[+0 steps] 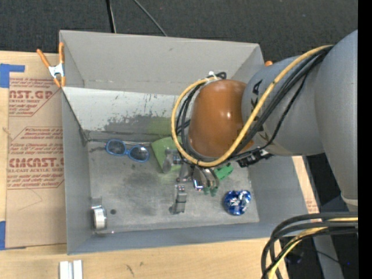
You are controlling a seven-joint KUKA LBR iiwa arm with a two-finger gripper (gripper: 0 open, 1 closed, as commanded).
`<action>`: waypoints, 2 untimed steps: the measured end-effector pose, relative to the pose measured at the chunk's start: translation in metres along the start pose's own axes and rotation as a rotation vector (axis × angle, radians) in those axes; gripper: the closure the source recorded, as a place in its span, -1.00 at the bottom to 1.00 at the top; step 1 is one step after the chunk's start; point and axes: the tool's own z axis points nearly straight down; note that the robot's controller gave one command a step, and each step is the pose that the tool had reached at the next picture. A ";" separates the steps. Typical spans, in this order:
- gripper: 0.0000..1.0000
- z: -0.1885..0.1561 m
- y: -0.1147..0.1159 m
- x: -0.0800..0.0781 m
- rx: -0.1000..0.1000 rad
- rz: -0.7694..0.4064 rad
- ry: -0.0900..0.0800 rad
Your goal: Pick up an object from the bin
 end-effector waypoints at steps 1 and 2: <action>-1.00 0.019 0.003 -0.059 0.000 0.136 -0.003; -1.00 0.081 -0.029 -0.082 0.003 0.534 0.001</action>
Offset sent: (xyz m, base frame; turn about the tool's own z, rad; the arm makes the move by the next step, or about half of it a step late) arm 0.0582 0.0021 -0.0183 0.1360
